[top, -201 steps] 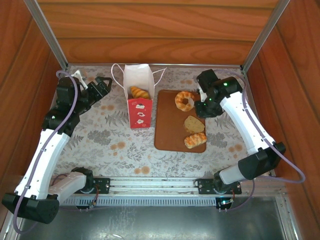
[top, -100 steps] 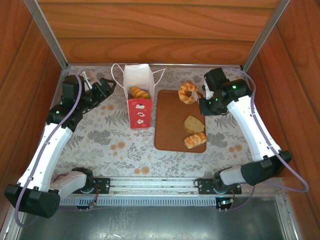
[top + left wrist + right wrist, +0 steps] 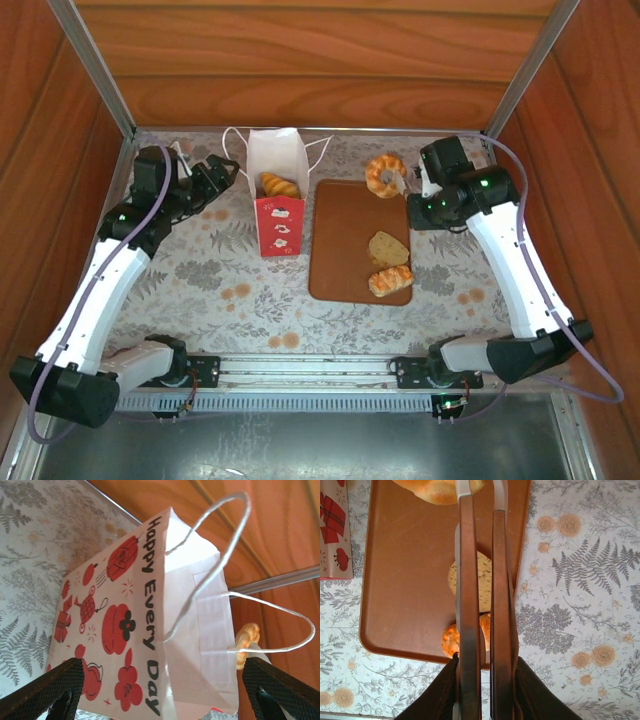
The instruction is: Place the fake bread into the paper bag
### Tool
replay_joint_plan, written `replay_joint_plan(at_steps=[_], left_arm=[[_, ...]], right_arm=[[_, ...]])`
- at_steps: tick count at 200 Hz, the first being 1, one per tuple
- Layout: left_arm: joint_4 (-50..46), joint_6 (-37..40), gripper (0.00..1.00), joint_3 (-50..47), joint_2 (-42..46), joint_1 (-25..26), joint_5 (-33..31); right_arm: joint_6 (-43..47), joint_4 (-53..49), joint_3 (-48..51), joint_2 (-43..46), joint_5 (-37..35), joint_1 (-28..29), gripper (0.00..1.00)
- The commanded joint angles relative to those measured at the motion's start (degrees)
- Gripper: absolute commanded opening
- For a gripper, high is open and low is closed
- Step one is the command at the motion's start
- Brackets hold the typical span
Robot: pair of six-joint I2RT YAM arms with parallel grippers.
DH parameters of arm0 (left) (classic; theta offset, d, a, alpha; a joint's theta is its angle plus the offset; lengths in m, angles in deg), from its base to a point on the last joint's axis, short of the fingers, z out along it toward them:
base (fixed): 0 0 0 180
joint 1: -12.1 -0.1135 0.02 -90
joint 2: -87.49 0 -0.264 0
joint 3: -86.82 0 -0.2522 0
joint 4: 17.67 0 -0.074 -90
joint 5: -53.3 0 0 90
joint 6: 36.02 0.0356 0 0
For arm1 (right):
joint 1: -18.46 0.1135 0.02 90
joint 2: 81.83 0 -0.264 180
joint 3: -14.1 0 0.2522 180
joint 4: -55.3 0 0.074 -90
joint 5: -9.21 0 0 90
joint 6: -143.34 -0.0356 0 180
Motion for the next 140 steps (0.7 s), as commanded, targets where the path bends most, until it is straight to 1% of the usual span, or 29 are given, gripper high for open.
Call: replay_joint_plan(at_steps=[1,18,35,66,71,91,109,130,140], left_arm=[[-0.5,-0.1,0.87,2.0,-2.1,1.7,-2.2],[-0.4,0.4,0.87,3.7,-4.7,3.0,-2.1],[-0.4,1.3,0.87,5.2,-7.2,4.4,-3.8],[-0.4,1.5,0.78,6.1,-10.8,5.0,-4.9],[-0.4,1.5,0.77,5.8,-11.0,5.1,-5.4],[-0.3,1.6,0.65,4.8,-11.1,5.4,-6.9],[-0.1,1.7,0.59,4.6,-11.2,5.4,-7.1],[0.0,2.1,0.49,5.1,-11.5,5.4,-7.5],[0.1,2.2,0.47,5.2,-11.7,5.4,-7.4]], right_arm=[[0.7,1.2,-0.6,1.6,-2.1,-0.4,0.13],[0.8,1.2,-1.7,2.1,-2.2,-0.5,0.13],[1.9,1.9,-2.9,2.8,-1.6,-0.5,0.12],[2.6,2.5,-8.4,2.8,0.3,-0.5,0.12],[2.7,2.7,-9.1,2.8,0.5,-0.5,0.12],[3.4,4.5,-10.8,2.9,2.4,-0.4,0.12],[4.1,5.6,-13.1,2.3,4.5,-0.2,0.11],[4.9,5.0,-18.1,0.7,5.3,0.7,0.11],[5.2,4.8,-21.0,-0.2,5.7,1.6,0.11]])
